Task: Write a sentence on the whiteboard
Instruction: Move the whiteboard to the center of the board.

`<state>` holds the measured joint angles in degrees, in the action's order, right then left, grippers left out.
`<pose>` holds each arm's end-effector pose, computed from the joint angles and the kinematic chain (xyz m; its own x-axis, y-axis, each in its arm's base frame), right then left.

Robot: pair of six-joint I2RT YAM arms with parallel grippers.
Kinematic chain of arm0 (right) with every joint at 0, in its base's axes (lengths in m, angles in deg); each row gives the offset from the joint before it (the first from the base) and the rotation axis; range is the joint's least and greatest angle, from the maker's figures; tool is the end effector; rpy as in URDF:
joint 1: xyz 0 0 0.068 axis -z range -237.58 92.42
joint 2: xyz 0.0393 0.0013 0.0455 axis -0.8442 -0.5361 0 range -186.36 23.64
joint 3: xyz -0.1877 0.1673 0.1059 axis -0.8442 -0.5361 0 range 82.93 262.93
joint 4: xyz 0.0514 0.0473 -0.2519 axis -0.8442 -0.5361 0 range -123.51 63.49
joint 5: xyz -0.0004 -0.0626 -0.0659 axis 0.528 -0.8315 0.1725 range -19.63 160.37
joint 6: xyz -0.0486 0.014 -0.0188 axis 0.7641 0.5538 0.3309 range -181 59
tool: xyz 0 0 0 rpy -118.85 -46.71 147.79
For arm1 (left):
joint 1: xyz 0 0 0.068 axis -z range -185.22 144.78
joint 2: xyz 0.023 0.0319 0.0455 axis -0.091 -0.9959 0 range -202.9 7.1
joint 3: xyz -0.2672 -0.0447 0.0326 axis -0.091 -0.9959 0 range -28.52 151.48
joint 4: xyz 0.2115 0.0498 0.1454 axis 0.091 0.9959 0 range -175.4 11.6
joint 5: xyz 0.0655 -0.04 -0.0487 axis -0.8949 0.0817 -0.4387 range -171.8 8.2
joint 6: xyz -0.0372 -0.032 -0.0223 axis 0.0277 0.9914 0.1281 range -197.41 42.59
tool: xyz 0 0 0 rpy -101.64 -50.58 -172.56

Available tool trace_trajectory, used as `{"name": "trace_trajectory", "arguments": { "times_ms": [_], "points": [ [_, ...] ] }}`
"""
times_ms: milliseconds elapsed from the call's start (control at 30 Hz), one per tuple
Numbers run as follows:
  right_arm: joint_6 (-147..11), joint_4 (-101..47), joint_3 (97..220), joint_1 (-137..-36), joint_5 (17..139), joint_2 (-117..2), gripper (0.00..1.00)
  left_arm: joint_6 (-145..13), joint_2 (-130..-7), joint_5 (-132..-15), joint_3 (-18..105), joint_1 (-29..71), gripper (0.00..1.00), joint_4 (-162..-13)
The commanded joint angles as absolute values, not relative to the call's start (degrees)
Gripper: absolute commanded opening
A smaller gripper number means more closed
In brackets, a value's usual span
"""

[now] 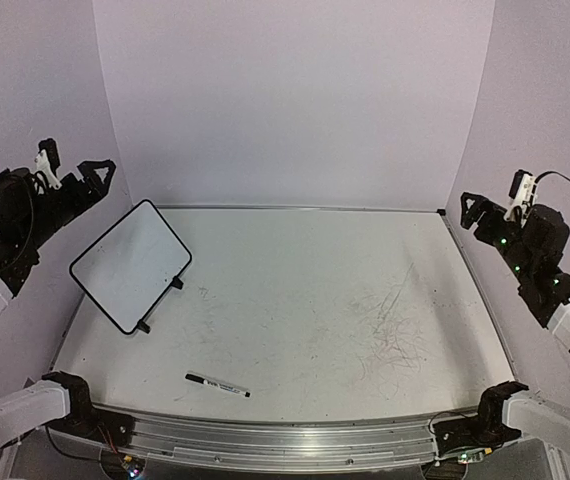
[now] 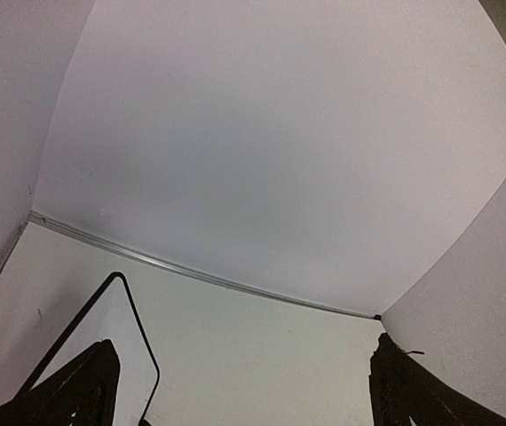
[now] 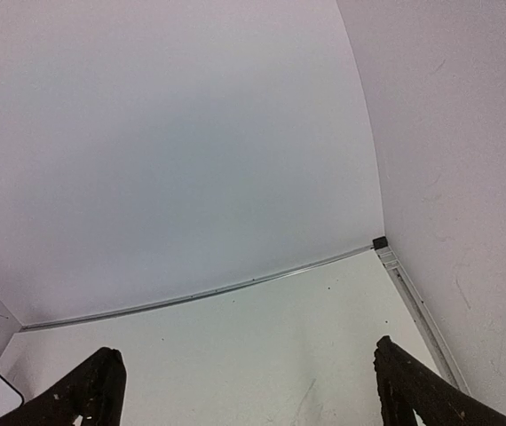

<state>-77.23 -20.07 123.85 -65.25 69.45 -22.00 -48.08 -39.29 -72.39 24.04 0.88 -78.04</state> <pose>0.1924 0.0253 0.3451 -0.0044 0.2813 -0.9596 -0.1210 0.9524 0.2797 0.1824 -0.0254 0.3885 -0.1490 -0.4702 -0.8699 0.2230 0.8411 -0.4929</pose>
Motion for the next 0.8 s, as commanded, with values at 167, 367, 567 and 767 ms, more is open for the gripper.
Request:
{"name": "trace_trajectory", "arguments": {
  "times_ms": [167, 367, 567, 767],
  "points": [
    [-77.9, -22.2, 124.4, -65.1, 67.3, -23.0, 0.98, -43.7, -46.4, -57.9, 27.3, 1.0, 0.99, -71.7],
    [-80.1, -21.6, 122.5, -65.1, 68.0, -25.5, 0.98, -43.0, -47.3, -62.1, 25.0, 6.1, 0.99, -70.3],
    [-80.9, -21.6, 121.3, -65.1, 71.3, -26.9, 0.98, -40.7, -51.5, -74.9, 24.3, 22.2, 0.99, -69.7],
    [-80.6, -21.6, 119.4, -65.1, 69.5, -24.5, 0.98, -37.5, -56.6, -81.1, 23.9, 31.6, 0.99, -69.7]
  ]
}}
